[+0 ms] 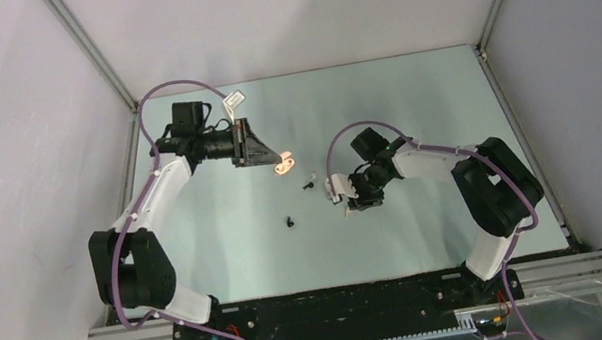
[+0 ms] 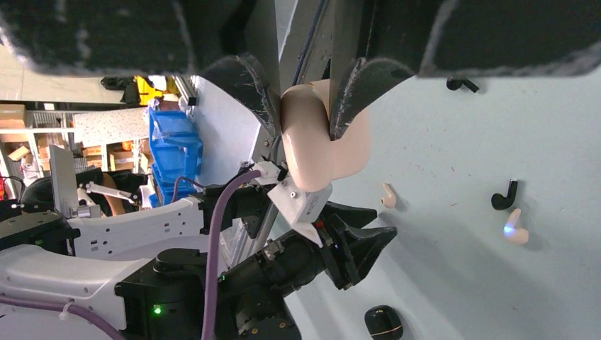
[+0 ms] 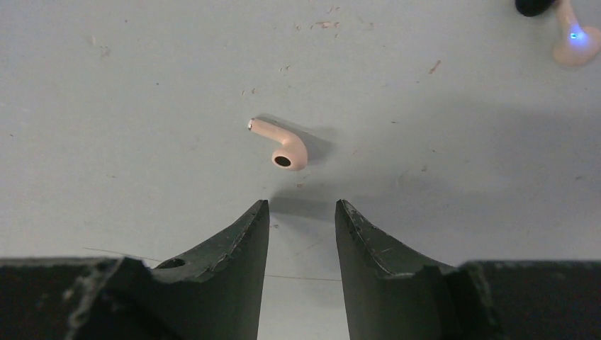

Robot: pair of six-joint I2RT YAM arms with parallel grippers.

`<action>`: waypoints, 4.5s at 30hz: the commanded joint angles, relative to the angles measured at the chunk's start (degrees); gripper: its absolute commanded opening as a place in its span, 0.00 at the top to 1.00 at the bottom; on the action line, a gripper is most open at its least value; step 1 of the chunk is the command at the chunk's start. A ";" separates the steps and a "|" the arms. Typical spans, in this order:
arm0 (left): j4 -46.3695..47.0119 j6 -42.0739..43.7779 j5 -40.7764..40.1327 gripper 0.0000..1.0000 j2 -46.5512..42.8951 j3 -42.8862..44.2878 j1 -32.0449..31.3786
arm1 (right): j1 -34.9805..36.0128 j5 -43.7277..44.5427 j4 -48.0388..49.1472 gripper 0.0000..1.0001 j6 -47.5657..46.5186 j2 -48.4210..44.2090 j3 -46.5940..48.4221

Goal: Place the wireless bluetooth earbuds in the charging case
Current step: Adjust the earbud at the center of the board, then pick up the earbud from the center of the board.

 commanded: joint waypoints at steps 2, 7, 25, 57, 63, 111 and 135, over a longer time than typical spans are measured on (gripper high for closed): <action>0.81 2.24 0.05 1.00 -2.75 -0.30 0.18 | 1.74 3.12 -1.26 0.56 -5.52 1.43 -0.28; 0.77 2.36 0.20 1.00 -2.25 -0.22 0.46 | 3.44 3.66 -0.88 0.57 -5.12 1.69 0.12; 0.80 3.15 0.25 1.00 -1.83 -0.43 0.66 | 6.38 5.24 -5.69 0.69 -4.56 5.51 4.62; 0.82 1.90 -0.85 1.00 -3.67 -0.72 1.09 | 7.03 31.82 -50.64 0.84 -1.42 22.60 26.32; 0.79 1.76 -1.07 1.00 -3.79 -0.76 1.06 | 7.59 30.18 -47.45 0.68 4.16 25.34 29.13; 0.81 2.00 -2.27 1.00 -2.67 -0.32 1.01 | -10.04 5.37 -18.24 0.54 23.12 2.18 7.13; 0.80 2.27 -2.11 1.00 -2.38 -0.43 1.01 | -8.01 7.68 -19.40 0.60 20.76 1.80 4.36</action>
